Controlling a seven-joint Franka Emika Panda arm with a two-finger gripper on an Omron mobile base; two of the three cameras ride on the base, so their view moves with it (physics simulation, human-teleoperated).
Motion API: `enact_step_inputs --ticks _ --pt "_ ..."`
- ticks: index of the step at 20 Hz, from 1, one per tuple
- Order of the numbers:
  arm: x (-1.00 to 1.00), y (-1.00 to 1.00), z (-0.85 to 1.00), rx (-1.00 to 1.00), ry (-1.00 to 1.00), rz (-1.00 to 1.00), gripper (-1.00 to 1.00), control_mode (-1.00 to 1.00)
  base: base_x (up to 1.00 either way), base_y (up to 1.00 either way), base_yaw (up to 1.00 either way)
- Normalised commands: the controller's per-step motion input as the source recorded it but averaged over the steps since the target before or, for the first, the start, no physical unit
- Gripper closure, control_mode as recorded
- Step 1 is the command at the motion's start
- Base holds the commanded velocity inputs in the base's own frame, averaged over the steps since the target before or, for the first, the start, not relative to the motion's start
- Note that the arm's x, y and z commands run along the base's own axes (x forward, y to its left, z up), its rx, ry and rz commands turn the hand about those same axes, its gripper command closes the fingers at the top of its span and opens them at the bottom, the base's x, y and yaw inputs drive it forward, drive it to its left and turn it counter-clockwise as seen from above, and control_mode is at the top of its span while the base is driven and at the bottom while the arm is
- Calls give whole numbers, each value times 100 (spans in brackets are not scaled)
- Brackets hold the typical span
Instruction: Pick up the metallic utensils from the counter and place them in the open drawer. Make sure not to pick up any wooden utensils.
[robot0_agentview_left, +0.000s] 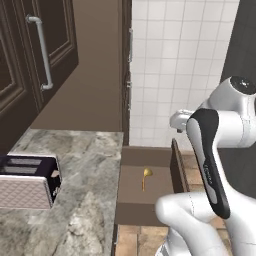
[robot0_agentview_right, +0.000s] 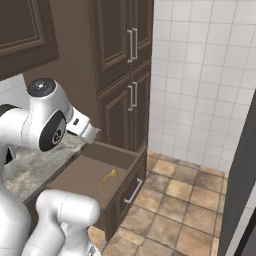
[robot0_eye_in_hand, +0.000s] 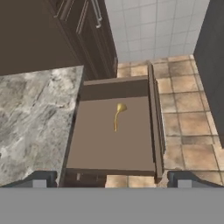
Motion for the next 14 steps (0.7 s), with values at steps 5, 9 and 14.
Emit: enact_step_inputs --ticks 5,9,14 --pt "0 0 0 0 0 0 -100 100 -100 0 0" --pt "0 0 0 0 0 0 -100 100 -100 0 0" --pt "0 0 0 0 0 0 -100 100 -100 0 0"
